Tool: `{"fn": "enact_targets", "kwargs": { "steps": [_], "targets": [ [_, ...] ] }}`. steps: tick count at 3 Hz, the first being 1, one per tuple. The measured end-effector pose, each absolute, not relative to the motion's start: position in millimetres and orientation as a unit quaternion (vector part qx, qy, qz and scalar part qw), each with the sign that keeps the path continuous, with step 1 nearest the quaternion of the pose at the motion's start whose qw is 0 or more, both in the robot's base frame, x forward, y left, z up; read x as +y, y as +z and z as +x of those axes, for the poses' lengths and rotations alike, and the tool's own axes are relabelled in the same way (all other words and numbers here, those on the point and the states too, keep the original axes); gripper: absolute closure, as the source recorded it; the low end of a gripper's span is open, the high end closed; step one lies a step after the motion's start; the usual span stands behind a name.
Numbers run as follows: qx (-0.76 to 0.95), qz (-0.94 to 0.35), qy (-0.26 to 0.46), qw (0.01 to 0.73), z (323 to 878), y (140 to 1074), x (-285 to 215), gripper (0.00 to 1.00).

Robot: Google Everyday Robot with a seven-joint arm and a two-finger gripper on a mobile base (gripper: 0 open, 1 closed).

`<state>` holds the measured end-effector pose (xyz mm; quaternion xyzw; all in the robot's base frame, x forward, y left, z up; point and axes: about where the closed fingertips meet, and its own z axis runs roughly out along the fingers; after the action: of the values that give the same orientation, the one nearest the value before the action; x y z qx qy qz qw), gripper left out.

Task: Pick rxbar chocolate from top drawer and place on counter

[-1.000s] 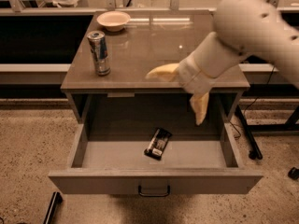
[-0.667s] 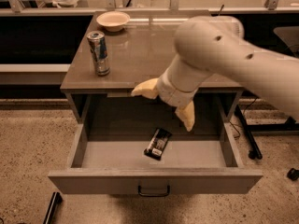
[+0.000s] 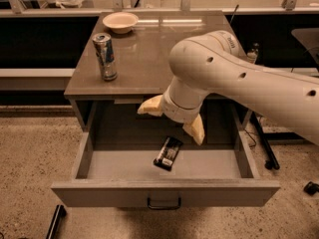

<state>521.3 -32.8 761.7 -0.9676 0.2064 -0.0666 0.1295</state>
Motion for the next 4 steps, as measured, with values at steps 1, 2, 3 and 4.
{"fn": "enact_targets", "kwargs": {
  "steps": [1, 2, 3, 4],
  "targets": [
    [0.177, -0.975, -0.059, 0.122, 518.4, 746.5, -17.0, 0.0],
    [0.146, -0.983, -0.037, 0.101, 514.9, 707.7, 0.6, 0.0],
    [0.133, -0.986, -0.013, 0.095, 517.1, 674.3, 6.4, 0.0],
    [0.128, -0.988, -0.002, 0.086, 530.6, 651.8, -1.9, 0.0]
  ]
}}
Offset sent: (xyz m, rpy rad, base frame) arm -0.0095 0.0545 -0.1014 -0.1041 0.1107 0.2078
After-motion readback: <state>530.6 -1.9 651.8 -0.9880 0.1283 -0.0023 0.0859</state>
